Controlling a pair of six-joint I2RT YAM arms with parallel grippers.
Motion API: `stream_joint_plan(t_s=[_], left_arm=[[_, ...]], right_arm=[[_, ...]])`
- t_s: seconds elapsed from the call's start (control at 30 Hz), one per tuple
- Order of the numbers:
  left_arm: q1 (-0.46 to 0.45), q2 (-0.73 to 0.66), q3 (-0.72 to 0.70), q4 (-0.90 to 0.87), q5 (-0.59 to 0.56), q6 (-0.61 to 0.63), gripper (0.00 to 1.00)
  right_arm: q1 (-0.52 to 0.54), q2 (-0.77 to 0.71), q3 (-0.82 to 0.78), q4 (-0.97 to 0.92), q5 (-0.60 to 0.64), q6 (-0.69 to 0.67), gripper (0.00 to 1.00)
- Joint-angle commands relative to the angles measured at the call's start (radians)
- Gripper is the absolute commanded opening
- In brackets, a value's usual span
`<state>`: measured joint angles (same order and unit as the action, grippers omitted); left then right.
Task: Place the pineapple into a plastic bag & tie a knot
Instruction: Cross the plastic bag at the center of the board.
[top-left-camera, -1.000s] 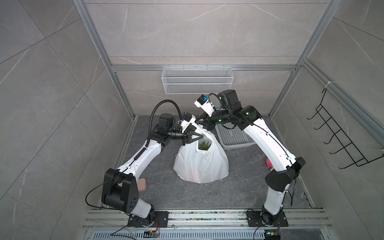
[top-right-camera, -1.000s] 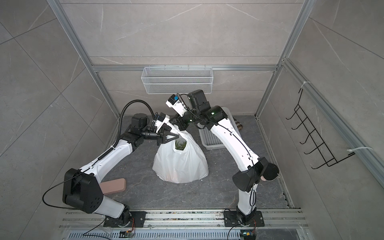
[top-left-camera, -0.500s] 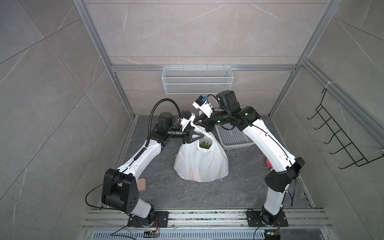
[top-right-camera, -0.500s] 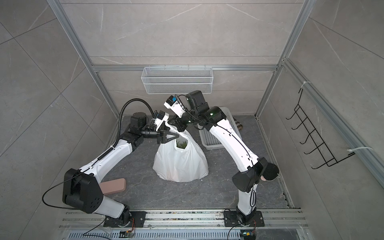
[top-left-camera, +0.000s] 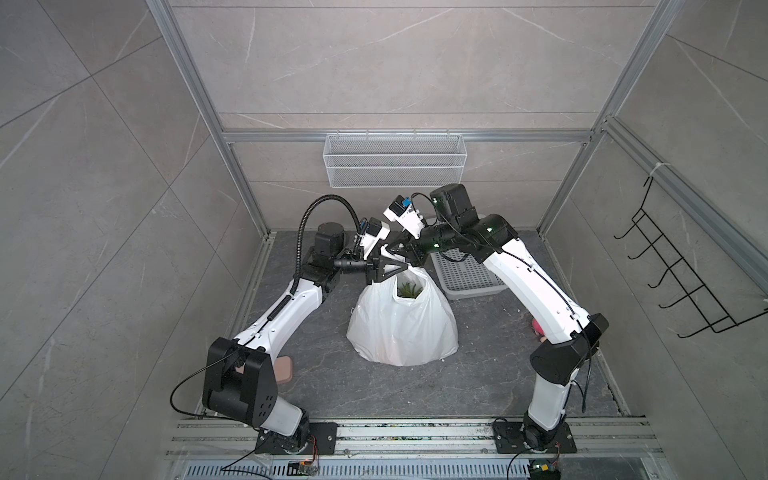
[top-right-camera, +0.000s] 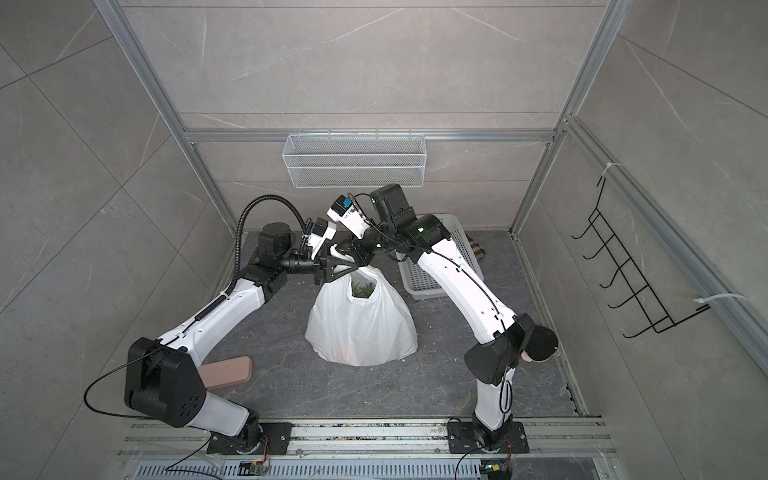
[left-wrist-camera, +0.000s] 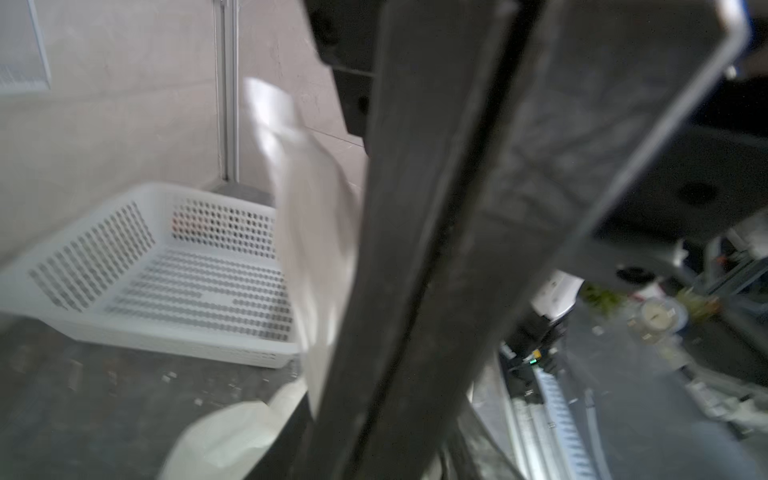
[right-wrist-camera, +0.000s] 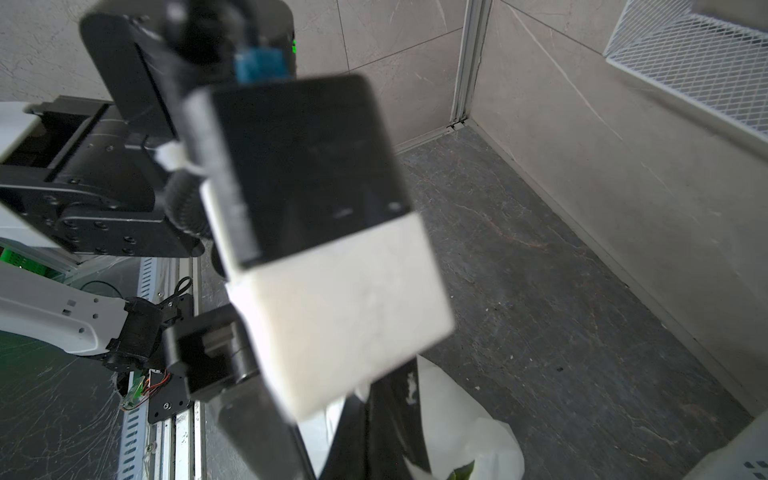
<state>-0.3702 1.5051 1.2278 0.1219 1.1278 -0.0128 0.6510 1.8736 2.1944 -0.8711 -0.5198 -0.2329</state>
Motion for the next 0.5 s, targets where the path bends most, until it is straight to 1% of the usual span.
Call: stream_joint_plan(t_s=[0.0,0.13,0.37,0.43,0.47], left_arm=[[0.002,-0.031,0.015,0.054,0.027,-0.001,0.21],[0.002,-0.032,0.012,0.038,0.035,0.013,0.26],[0.002,-0.046,0.003,0.000,0.031,0.043,0.30],[0.001,-0.046,0.002,0.002,0.027,0.043,0.29],[0.002,-0.045,0.003,0.004,0.026,0.040,0.24]], right_arm=[[0.007,-0.025,0.005,0.017,-0.005,0.005,0.00],[0.007,-0.029,0.010,0.034,-0.001,0.018,0.00],[0.007,-0.039,0.004,0.069,0.042,0.036,0.00],[0.007,-0.040,0.003,0.074,0.049,0.043,0.00],[0.007,-0.040,0.002,0.073,0.045,0.044,0.00]])
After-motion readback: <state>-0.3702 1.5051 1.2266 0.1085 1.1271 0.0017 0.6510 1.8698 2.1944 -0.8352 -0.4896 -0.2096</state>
